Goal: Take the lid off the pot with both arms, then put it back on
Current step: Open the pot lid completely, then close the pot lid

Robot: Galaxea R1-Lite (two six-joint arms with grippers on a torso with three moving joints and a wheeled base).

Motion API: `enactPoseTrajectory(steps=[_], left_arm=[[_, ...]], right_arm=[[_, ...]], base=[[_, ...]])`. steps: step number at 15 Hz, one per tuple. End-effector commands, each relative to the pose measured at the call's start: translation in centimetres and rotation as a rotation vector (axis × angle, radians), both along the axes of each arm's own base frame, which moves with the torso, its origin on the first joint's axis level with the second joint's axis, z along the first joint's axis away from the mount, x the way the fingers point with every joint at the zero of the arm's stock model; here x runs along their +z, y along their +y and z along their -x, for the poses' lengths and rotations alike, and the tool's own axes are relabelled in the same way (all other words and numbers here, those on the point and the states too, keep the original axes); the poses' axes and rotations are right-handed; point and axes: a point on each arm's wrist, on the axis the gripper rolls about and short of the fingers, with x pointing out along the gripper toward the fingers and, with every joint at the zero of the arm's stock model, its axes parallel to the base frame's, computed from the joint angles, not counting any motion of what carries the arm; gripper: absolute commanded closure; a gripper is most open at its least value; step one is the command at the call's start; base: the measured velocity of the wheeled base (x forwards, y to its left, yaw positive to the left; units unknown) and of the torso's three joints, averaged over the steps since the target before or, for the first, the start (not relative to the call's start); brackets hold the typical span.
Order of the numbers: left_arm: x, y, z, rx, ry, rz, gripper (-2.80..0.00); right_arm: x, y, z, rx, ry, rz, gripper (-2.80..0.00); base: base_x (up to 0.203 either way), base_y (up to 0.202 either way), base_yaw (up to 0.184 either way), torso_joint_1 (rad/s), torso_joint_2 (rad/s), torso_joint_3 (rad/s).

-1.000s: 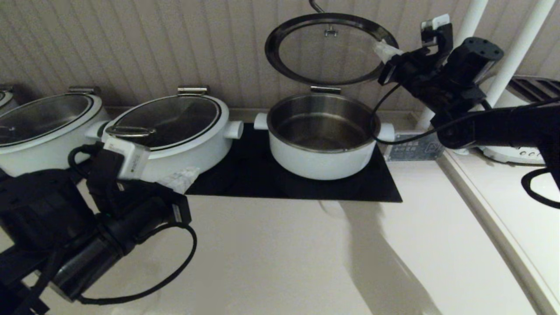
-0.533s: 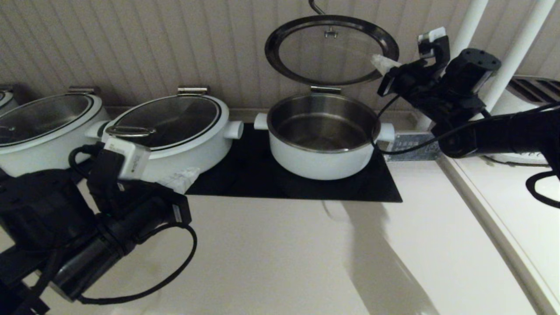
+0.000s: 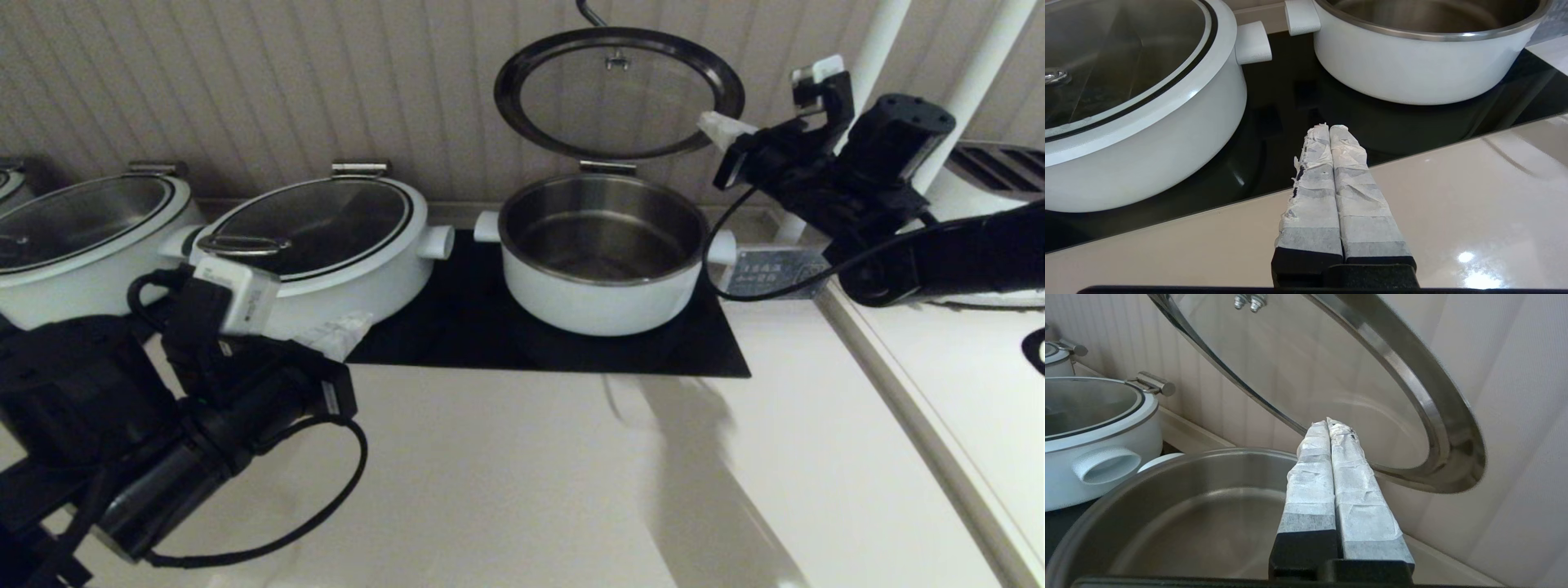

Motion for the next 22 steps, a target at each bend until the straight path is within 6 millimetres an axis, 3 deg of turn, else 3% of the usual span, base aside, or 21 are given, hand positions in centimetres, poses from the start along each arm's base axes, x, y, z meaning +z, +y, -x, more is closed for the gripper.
enactPoseTrajectory(steps=[1, 10, 14, 19, 22], left_arm=[[0.1, 0.0, 0.0, 0.001, -0.007, 0.003, 0.0], [0.2, 0.0, 0.0, 0.001, -0.01, 0.002, 0.0], [0.2, 0.0, 0.0, 0.001, -0.012, 0.003, 0.0], [0.3, 0.0, -0.1, 0.001, -0.015, 0.004, 0.0], [0.3, 0.0, -0.1, 0.0, -0.015, 0.001, 0.0]], right_arm=[[0.8, -0.2, 1.2, 0.003, -0.009, 0.0, 0.0], [4.9, -0.9, 5.6, 0.014, -0.004, 0.001, 0.0], [7.4, -1.4, 6.3, 0.023, -0.045, -0.029, 0.0], [9.9, -2.5, 3.7, -0.015, -0.14, -0.041, 0.0], [9.3, -2.6, 0.7, -0.022, -0.166, -0.042, 0.0]], base=[[0.0, 0.0, 0.0, 0.0, 0.0, 0.0], [0.0, 0.0, 0.0, 0.0, 0.0, 0.0], [0.0, 0.0, 0.0, 0.0, 0.0, 0.0], [0.0, 0.0, 0.0, 0.0, 0.0, 0.0], [0.0, 0.0, 0.0, 0.0, 0.0, 0.0]])
